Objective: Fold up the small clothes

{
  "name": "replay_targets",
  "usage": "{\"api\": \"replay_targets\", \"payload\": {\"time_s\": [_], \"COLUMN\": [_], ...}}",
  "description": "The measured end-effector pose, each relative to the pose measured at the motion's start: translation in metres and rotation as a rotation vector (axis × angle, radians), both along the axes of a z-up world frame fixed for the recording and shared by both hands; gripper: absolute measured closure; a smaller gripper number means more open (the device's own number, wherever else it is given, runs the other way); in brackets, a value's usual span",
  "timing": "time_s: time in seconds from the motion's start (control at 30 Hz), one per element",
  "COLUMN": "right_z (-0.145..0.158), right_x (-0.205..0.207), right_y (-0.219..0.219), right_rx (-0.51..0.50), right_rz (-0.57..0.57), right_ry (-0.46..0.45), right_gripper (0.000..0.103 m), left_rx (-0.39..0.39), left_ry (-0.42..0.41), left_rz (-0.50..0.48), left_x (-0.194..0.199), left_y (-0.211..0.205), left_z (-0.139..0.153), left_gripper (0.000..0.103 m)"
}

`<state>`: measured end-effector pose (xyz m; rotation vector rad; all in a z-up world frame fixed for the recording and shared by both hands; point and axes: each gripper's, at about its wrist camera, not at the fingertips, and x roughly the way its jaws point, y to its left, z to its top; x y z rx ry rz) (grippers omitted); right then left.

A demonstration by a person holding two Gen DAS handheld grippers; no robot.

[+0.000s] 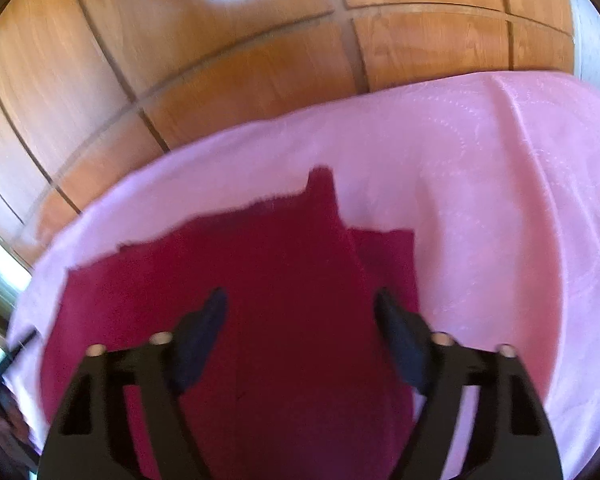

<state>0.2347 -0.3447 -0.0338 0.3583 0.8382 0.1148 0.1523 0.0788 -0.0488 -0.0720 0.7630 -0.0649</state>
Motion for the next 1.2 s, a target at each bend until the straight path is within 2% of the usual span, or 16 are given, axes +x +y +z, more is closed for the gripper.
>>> {"api": "replay_targets", "payload": {"time_s": [0.03,0.13,0.2,0.27,0.37,0.47,0.53,0.63,0.67,0.7,0.73,0.77,0.87,1.03,1.2], "right_z": [0.002,-0.003,-0.011,-0.012,-0.016,-0.029,-0.026,-0.021,-0.019,-0.017,-0.017,-0.017,-0.022,-0.034,-0.036], "right_x": [0.002,0.012,0.019,0.019,0.022,0.026,0.026,0.022,0.017,0.012,0.007,-0.002,-0.018,-0.044,-0.065], "right_y": [-0.004,-0.003,0.005,0.010,0.004,-0.001,0.003,-0.002,-0.003,-0.008,-0.011,-0.017,-0.022,-0.031,-0.030], "right_rx": [-0.001,-0.031,-0.093,-0.163,-0.230,-0.224,-0.239,-0.187,-0.166,-0.130,-0.097,-0.058,-0.011,0.176,0.255], "right_rz": [-0.010,0.001,0.025,0.028,-0.011,-0.014,-0.008,0.001,0.000,0.000,0.003,0.010,0.041,0.063,0.074], "right_ry": [-0.001,0.043,0.087,0.084,0.087,0.107,0.103,0.096,0.092,0.086,0.082,0.076,0.077,0.093,0.100], "right_gripper": [0.040,0.062,0.083,0.095,0.097,0.097,0.097,0.090,0.080,0.060,0.048,0.039,0.040,0.039,0.039], "left_rx": [0.008,0.000,-0.003,-0.010,-0.049,-0.064,-0.053,-0.045,-0.041,-0.036,-0.030,-0.020,-0.005,0.033,0.032], "left_ry": [0.005,0.034,0.043,0.056,0.087,0.095,0.096,0.099,0.100,0.102,0.102,0.099,0.071,0.048,0.058], "left_rz": [-0.021,-0.039,-0.032,-0.027,-0.020,-0.018,-0.012,0.004,0.010,0.016,0.019,0.019,0.005,-0.010,-0.012], "left_x": [-0.003,-0.005,-0.003,-0.001,0.001,0.001,-0.001,-0.003,-0.004,-0.005,-0.006,-0.008,-0.016,-0.028,-0.036], "left_y": [-0.005,-0.016,-0.017,-0.017,-0.014,-0.014,-0.015,-0.017,-0.018,-0.019,-0.020,-0.021,-0.026,-0.039,-0.043], "left_z": [-0.004,-0.014,-0.020,-0.024,-0.029,-0.030,-0.029,-0.026,-0.025,-0.023,-0.023,-0.021,-0.015,-0.010,-0.013], "left_gripper": [0.097,0.097,0.097,0.095,0.094,0.094,0.094,0.094,0.094,0.094,0.093,0.081,0.057,0.056,0.056]}}
